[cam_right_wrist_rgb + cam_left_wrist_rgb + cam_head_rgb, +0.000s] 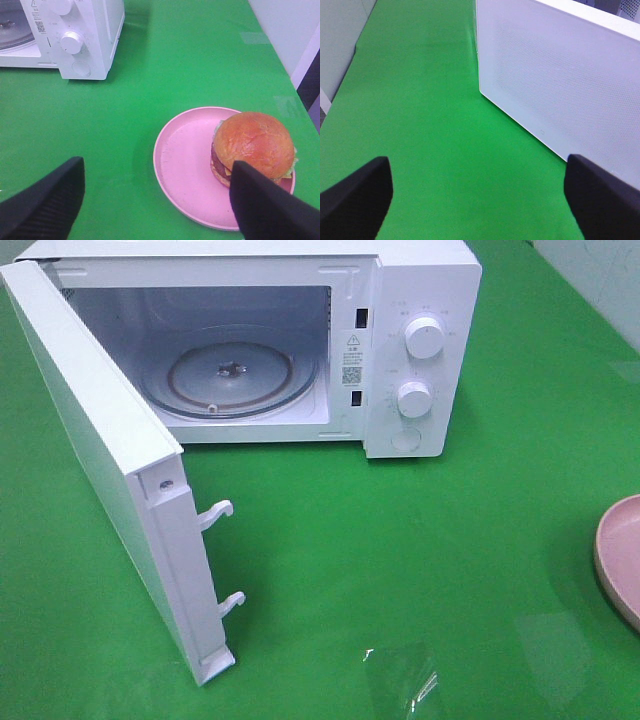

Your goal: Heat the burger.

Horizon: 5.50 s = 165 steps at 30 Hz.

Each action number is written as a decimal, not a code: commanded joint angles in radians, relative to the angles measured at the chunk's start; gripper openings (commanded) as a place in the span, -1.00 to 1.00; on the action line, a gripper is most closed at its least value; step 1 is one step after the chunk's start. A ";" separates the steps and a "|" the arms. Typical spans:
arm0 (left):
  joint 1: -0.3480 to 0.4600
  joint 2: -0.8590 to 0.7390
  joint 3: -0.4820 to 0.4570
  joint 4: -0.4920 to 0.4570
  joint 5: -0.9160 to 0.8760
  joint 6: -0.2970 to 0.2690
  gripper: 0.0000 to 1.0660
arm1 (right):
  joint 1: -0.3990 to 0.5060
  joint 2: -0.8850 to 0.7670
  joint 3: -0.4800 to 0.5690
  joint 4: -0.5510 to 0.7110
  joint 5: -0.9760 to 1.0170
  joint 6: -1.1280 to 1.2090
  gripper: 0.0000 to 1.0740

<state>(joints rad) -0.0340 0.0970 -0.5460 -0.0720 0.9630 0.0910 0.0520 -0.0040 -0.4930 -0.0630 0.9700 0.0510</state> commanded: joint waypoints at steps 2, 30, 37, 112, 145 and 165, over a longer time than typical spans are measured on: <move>0.005 0.095 -0.008 -0.004 -0.085 -0.008 0.26 | -0.007 -0.027 0.002 0.001 -0.008 -0.009 0.41; 0.004 0.660 0.223 0.025 -1.196 -0.008 -1.00 | -0.007 -0.027 0.002 0.001 -0.008 -0.009 0.41; 0.004 0.854 0.286 0.077 -1.526 -0.029 -1.00 | -0.007 -0.027 0.002 0.001 -0.008 -0.009 0.41; -0.515 1.795 -0.379 0.014 -1.611 -0.184 -1.00 | -0.007 -0.027 0.002 0.001 -0.008 -0.008 0.41; -0.654 1.761 -0.572 0.026 -1.110 -0.076 -0.53 | -0.007 -0.027 0.002 0.000 -0.008 -0.008 0.41; -0.777 1.633 -0.571 0.015 -0.351 -0.079 0.75 | -0.007 -0.027 0.002 0.000 -0.008 -0.008 0.40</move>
<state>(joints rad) -0.8060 1.7400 -1.1140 -0.0480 0.5810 0.0120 0.0480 -0.0040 -0.4930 -0.0620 0.9700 0.0510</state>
